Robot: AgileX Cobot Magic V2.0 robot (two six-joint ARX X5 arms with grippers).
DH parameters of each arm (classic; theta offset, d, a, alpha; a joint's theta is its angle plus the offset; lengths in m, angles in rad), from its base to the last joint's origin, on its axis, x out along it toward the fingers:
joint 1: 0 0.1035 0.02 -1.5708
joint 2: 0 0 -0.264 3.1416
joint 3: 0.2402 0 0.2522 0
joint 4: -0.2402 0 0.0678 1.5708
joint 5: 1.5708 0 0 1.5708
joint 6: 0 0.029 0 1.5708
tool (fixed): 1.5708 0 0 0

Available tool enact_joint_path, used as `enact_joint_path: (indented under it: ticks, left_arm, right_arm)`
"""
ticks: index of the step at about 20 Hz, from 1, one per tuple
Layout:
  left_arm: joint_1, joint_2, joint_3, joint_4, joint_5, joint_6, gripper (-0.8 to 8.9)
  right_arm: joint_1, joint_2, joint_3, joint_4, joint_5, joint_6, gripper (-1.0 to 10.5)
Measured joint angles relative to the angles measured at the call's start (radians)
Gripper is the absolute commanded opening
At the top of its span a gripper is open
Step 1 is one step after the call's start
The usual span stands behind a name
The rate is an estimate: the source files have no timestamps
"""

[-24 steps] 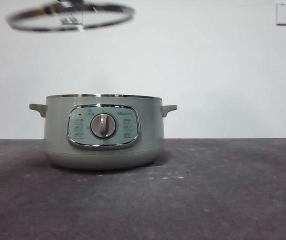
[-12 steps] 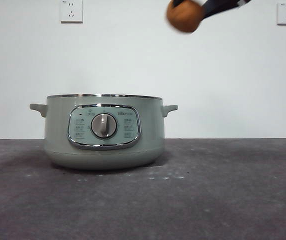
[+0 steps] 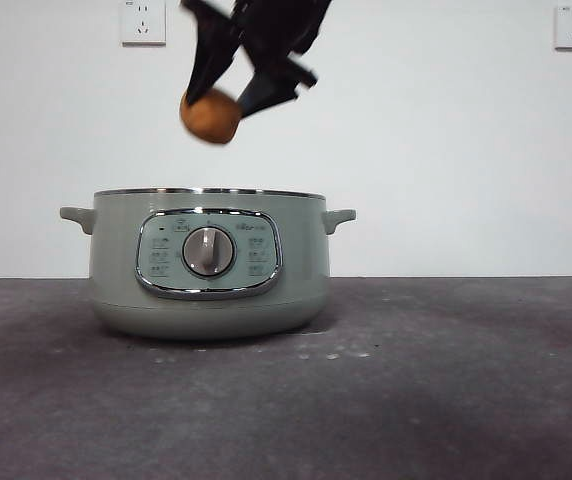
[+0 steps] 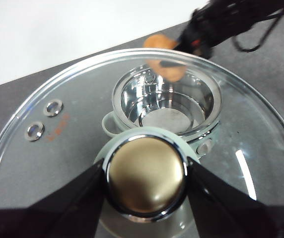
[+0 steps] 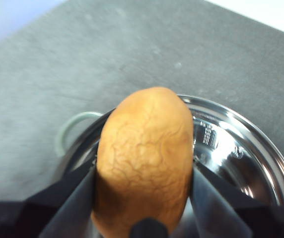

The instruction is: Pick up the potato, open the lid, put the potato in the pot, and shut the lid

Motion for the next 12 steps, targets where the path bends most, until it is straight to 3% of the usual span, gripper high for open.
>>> enact_joint_path:
  ticks: [6,12]
  left_arm:
    - [0.000,-0.069,-0.003,-0.017,0.000,0.000,-0.08]
    - [0.000,-0.062,-0.003,-0.029,0.000,-0.001,-0.08]
  right_arm:
    - [0.010,0.194,0.103,-0.044,0.105,-0.053,-0.1]
    - [0.010,0.251,0.103,-0.085,0.135,-0.089,-0.1]
